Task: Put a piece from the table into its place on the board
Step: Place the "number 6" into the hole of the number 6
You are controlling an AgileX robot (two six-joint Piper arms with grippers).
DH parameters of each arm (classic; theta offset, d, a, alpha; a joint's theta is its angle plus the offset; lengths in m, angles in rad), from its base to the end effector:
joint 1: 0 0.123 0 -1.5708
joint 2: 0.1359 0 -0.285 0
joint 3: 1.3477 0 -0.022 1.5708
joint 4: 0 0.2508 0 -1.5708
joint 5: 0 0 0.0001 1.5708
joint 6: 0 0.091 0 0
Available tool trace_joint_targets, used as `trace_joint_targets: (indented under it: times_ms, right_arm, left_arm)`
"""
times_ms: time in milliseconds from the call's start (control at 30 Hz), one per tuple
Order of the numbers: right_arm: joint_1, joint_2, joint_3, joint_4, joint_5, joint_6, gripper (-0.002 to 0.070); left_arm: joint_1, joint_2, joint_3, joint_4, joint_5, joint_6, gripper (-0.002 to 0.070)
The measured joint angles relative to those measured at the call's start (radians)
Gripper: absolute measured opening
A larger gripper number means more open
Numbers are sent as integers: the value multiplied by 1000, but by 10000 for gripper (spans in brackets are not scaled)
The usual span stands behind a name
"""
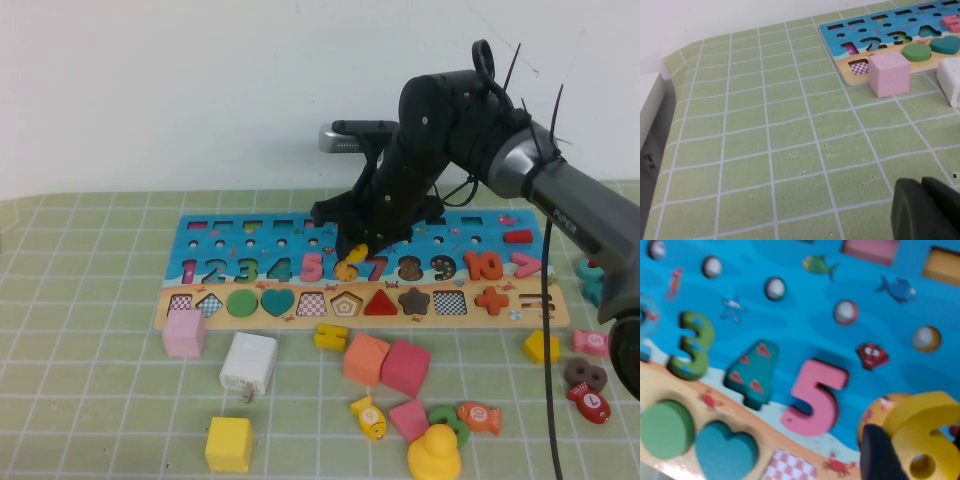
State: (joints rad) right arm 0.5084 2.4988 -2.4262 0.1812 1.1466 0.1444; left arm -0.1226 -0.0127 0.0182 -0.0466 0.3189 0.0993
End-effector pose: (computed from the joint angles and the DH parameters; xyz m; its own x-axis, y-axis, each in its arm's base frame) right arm 0.4628 0.2750 0.2060 -0.8876 -0.2486 -0.3878 -0.3571 0.9031 0.2385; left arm 0.0532 -0.0079 0.1790 -0.2251 0.0832 -0.9708 0.1490 0.9876 0.0501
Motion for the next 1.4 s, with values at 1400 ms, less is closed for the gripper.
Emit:
trace_joint_targets:
  times_ms: [1400]
  right_arm:
    - [0, 38, -7, 74, 55, -23, 325]
  left_arm:
    - [0, 0, 0, 0, 0, 0, -2]
